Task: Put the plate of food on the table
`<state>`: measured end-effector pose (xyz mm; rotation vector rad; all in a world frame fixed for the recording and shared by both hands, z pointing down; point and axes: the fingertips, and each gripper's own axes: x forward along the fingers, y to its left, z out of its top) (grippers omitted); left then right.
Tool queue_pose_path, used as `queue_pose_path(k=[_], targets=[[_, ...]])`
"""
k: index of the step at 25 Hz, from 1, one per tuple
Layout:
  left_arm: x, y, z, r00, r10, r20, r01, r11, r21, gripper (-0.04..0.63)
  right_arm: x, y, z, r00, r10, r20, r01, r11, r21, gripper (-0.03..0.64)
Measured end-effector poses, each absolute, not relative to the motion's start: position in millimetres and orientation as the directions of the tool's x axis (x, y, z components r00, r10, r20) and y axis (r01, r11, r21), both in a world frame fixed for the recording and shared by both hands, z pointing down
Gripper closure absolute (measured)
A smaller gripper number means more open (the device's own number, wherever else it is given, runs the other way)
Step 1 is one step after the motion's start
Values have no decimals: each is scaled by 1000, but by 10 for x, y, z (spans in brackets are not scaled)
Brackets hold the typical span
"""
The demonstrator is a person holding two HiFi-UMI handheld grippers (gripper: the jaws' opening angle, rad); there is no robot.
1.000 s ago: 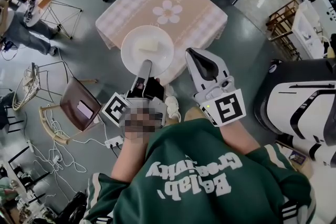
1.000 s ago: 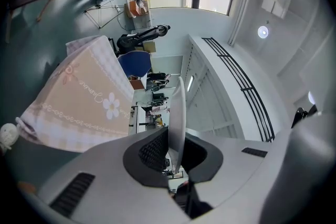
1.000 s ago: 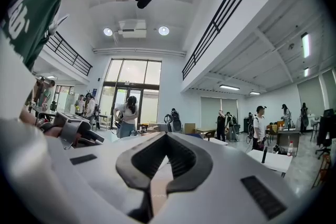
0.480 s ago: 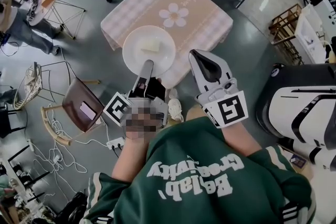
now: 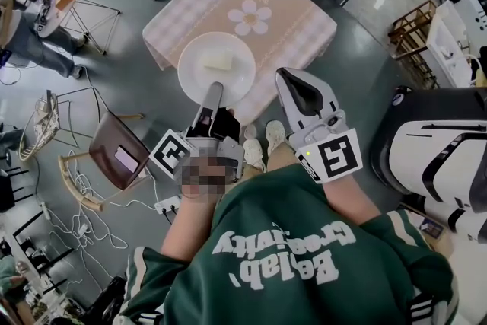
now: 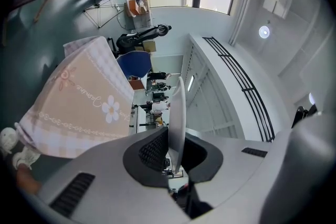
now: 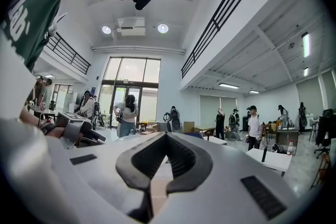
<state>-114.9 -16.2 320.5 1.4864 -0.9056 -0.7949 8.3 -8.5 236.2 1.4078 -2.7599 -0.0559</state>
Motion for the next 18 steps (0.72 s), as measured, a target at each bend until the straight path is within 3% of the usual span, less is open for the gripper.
queue_pose_path(k=[18], targets=[[-1382, -599, 3306, 419, -907, 34, -133, -24, 991, 565, 143, -676, 2433, -577, -817, 7, -816, 577, 28, 601]])
